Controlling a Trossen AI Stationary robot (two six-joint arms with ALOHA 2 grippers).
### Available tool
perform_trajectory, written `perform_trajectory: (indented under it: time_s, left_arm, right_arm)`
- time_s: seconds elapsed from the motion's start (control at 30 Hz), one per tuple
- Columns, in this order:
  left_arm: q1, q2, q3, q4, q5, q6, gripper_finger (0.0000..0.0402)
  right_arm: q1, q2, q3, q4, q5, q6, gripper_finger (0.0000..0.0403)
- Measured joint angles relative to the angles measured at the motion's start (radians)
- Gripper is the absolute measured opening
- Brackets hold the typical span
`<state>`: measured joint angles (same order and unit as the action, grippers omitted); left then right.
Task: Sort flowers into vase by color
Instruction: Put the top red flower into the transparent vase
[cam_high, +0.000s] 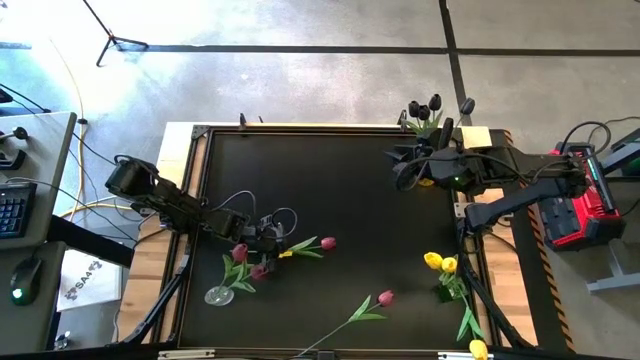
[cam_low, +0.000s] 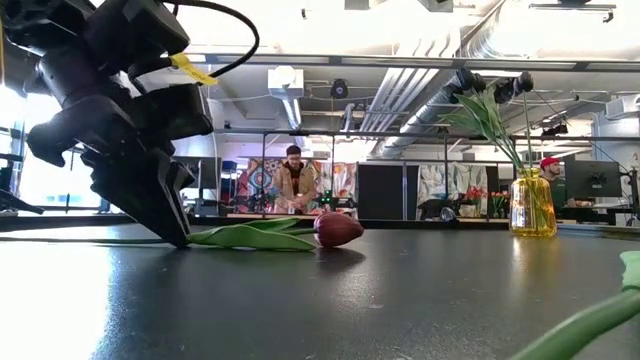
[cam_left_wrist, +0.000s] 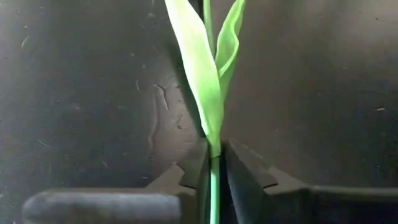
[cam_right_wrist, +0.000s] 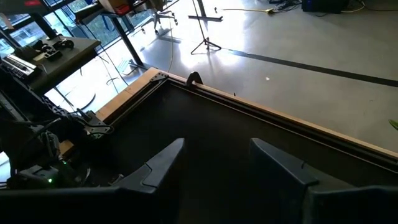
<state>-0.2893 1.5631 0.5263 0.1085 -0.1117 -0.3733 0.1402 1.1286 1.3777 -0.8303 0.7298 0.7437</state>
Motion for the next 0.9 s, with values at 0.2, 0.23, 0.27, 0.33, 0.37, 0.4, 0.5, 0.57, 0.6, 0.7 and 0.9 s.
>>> perform_trajectory:
  time_s: [0.2,0.23,0.27,0.33,0.37,0.4,0.5,0.57,0.6,0.7,0.9]
  left_arm:
    - [-0.008,-0.001,0.001,-0.008,0.0,0.065,0.0093]
    - [-0.008,-0.001,0.001,-0.008,-0.002,0.063,0.0097]
    - [-0.006,-0.001,0.001,-0.009,-0.005,0.054,0.0099]
    - [-0.006,-0.001,0.001,-0.012,-0.025,0.029,0.0094]
    - [-0.006,-0.001,0.001,-0.013,-0.033,0.018,0.0088]
    - [-0.006,-0.001,0.001,-0.014,-0.04,0.012,0.0078]
    - [-0.005,-0.001,0.001,-0.016,-0.051,0.005,0.0039]
    - [-0.004,-0.001,0.001,-0.017,-0.054,-0.015,0.0013]
    - [-0.001,-0.002,0.001,-0.015,-0.054,-0.025,0.0008]
    - [0.005,-0.012,-0.001,-0.003,-0.052,-0.069,0.001]
    - [0.01,-0.067,-0.002,0.02,-0.081,-0.066,0.0003]
  right_arm:
    - [0.0,0.0,0.0,0.0,0.023,-0.002,0.0167]
    - [-0.001,0.0,0.0,0.0,0.029,-0.003,0.0167]
    - [-0.001,0.0,0.0,0.0,0.034,-0.003,0.0167]
    - [-0.001,0.0,0.0,0.0,0.045,-0.003,0.0167]
    - [-0.001,0.0,0.0,0.0,0.048,-0.003,0.0167]
    - [-0.001,0.0,0.0,0.0,0.05,-0.003,0.0167]
    - [-0.01,0.0,0.0,0.001,0.053,-0.008,0.0167]
    - [-0.017,0.0,0.0,0.003,0.053,-0.011,0.0167]
    - [-0.019,0.0,0.0,0.004,0.052,-0.011,0.0167]
    - [-0.025,0.0,0.0,0.004,0.052,-0.012,0.0167]
    - [-0.024,0.0,0.0,0.022,0.038,-0.05,0.0167]
